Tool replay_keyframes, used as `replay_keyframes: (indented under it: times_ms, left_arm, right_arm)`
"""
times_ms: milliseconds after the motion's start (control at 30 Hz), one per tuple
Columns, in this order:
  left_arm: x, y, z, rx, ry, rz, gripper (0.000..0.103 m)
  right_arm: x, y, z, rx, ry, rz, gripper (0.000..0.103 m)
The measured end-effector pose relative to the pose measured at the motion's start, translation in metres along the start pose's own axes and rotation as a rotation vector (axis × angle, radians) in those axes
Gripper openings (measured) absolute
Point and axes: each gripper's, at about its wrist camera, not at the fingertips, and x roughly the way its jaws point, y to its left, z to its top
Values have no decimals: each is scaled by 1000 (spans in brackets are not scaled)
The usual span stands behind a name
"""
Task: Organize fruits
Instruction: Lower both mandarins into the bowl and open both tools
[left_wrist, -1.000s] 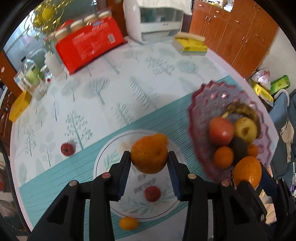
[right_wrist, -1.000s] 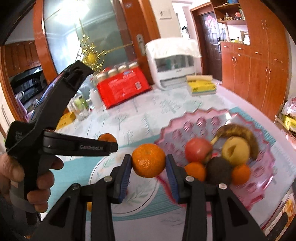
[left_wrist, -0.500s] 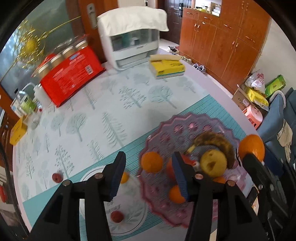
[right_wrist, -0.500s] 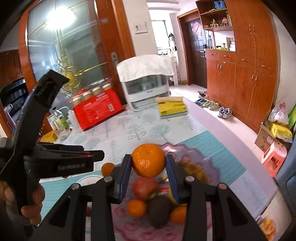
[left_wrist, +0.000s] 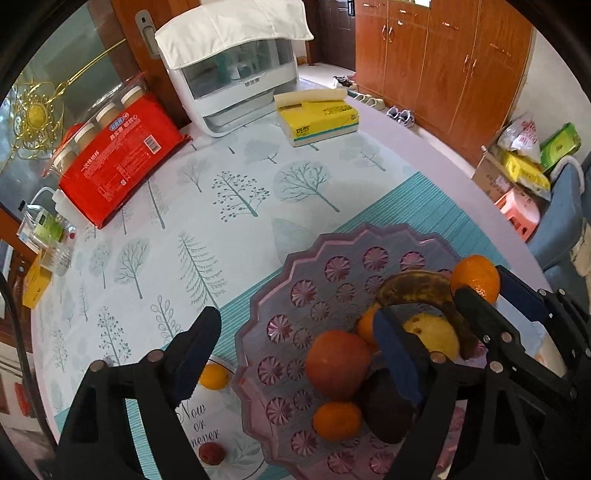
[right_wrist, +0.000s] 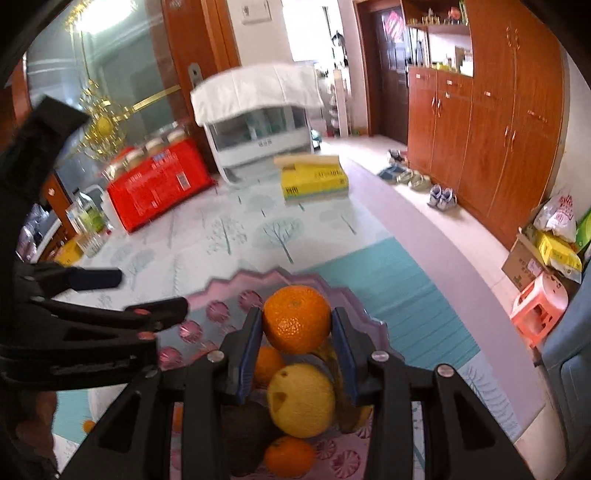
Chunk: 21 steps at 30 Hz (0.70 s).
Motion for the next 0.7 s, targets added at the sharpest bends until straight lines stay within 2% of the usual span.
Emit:
replay_keyframes:
  times_ms: [233, 533, 700]
  left_arm:
    - [29, 3, -8, 1, 76, 37, 83]
    - [54, 14, -19, -58, 152, -20, 83]
    - [53, 16, -24, -81, 118, -28, 83]
  right_arm:
    - [24, -1, -8, -9, 49, 14, 42]
    - [42, 0, -13, -5, 97, 36, 43]
    - [47, -1, -17, 3, 117, 43, 43]
